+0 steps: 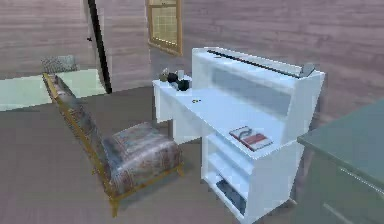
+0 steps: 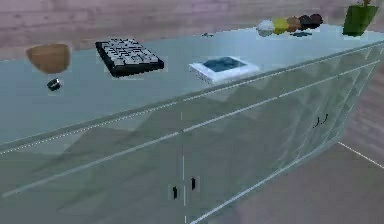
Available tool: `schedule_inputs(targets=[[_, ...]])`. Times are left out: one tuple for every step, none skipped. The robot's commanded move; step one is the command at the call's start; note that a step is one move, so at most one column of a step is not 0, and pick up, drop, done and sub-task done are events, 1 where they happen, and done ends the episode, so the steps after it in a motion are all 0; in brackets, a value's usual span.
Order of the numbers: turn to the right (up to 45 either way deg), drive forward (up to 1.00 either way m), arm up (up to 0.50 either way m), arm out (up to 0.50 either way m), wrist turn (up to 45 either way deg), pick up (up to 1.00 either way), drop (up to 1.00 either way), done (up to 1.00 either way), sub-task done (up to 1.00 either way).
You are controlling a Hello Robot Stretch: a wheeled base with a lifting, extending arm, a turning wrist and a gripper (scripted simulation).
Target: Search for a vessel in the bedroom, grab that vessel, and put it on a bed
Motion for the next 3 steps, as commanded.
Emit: schedule_inputs(targets=[[-45.0,0.00,0.00,0.00,0.0,0.00,0.00,0.00,0.00],[-21.0,0.00,0.00,0.00,0.0,0.00,0.00,0.00,0.00],[0.0,1.00,0.00,0.00,0.0,0.00,0.00,0.00,0.00]])
